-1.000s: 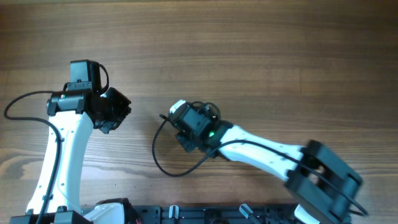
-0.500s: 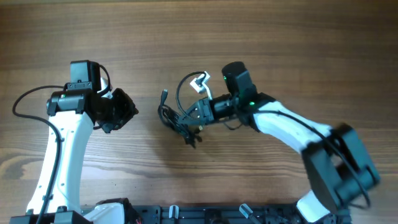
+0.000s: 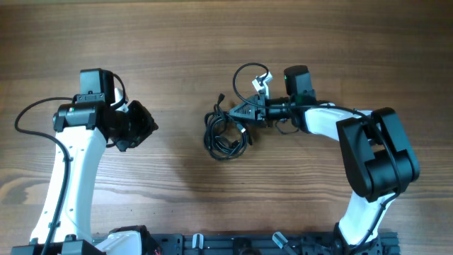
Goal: Untangle cables
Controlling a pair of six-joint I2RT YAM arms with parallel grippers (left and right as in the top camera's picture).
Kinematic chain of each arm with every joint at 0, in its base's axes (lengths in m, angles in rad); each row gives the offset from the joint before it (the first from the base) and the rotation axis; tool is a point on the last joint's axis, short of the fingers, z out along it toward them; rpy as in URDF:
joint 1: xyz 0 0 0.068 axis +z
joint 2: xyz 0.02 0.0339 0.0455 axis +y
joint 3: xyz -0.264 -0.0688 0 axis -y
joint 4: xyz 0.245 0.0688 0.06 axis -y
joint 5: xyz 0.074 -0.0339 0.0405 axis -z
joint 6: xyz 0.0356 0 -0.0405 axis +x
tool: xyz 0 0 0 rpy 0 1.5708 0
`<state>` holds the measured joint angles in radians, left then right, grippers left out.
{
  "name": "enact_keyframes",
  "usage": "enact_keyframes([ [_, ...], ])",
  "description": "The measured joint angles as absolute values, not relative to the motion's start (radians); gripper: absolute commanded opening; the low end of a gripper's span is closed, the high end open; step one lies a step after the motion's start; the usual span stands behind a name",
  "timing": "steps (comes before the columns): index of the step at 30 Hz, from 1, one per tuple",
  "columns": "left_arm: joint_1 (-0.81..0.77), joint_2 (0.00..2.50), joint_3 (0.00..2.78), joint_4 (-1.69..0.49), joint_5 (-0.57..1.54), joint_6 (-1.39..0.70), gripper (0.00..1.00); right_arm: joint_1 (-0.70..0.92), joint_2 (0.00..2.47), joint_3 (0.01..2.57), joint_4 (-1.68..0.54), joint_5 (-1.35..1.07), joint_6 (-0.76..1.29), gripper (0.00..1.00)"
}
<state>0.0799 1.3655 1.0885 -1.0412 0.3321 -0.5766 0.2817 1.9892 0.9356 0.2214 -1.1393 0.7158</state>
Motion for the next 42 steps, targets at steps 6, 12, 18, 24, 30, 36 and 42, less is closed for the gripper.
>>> enact_keyframes([
  [6,0.08,1.365,1.089,-1.045,0.332,-0.576,0.22,0.223,1.989,0.936,0.199,-1.028,0.667,0.57],
  [12,0.047,1.365,1.089,-1.035,0.346,-0.547,0.22,0.161,1.943,0.938,-0.027,-0.791,0.443,0.63],
  [18,-0.007,1.367,1.087,-0.899,0.352,-0.535,0.21,0.191,1.673,1.019,-0.387,-0.562,0.225,0.49],
  [24,-0.08,1.446,1.007,-0.671,0.458,-0.498,0.2,0.456,1.537,1.046,-0.43,-0.359,0.155,0.44],
  [30,-0.199,1.675,0.991,-0.451,0.506,-0.469,0.3,0.61,1.552,1.046,-0.343,-0.068,0.144,0.36],
  [36,-0.223,1.805,0.989,-0.355,0.59,-0.476,0.3,0.61,1.682,1.046,-0.24,-0.044,0.14,0.37],
  [42,-0.223,1.874,0.989,-0.335,0.594,-0.521,0.34,0.61,1.788,1.046,-0.189,-0.059,0.139,0.37],
])
